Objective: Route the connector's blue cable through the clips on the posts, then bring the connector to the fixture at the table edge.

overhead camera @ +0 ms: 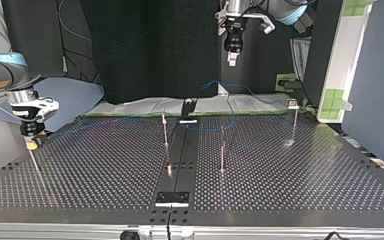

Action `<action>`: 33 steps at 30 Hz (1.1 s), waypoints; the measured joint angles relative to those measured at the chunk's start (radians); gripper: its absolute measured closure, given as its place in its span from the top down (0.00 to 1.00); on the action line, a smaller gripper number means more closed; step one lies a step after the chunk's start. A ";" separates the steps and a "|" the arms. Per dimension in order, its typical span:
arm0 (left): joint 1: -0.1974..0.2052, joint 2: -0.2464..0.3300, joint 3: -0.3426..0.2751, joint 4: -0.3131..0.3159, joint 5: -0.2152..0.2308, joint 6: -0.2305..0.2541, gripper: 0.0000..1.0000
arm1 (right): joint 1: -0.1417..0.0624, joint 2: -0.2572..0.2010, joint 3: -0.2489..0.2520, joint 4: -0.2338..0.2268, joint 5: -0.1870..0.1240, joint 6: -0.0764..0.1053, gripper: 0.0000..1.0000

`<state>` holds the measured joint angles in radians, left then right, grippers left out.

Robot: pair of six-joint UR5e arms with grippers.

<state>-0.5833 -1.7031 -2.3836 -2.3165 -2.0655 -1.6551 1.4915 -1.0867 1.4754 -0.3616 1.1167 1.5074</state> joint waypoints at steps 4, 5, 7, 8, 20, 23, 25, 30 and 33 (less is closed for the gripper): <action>0.000 0.000 0.000 -0.002 0.000 0.000 1.00 | 0.000 0.000 0.000 0.000 0.000 0.000 1.00; 0.000 0.000 0.000 -0.003 -0.001 0.000 1.00 | 0.000 0.000 0.000 0.000 0.000 0.000 1.00; 0.000 0.000 0.000 -0.004 -0.001 0.000 1.00 | 0.000 0.000 0.000 0.000 0.000 0.000 1.00; 0.000 0.000 0.000 -0.004 -0.001 0.000 1.00 | 0.000 0.000 0.000 0.000 0.000 0.000 1.00; 0.003 0.000 0.000 -0.003 -0.001 -0.004 1.00 | 0.000 0.000 0.000 0.000 0.000 0.000 1.00; 0.005 0.000 0.001 0.002 -0.001 -0.009 1.00 | 0.000 0.000 0.000 0.000 0.000 0.000 1.00; 0.007 0.000 0.006 0.006 -0.001 -0.011 1.00 | 0.000 0.000 0.000 0.000 0.000 0.000 1.00; 0.010 0.000 0.015 0.019 0.003 -0.013 1.00 | 0.000 0.000 0.000 0.000 0.000 0.000 1.00; 0.010 0.000 0.018 0.026 0.004 -0.014 1.00 | 0.000 0.000 0.000 0.000 0.000 0.000 1.00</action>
<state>-0.5730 -1.7032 -2.3659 -2.2902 -2.0614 -1.6688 1.4915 -1.0867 1.4754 -0.3617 1.1167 1.5074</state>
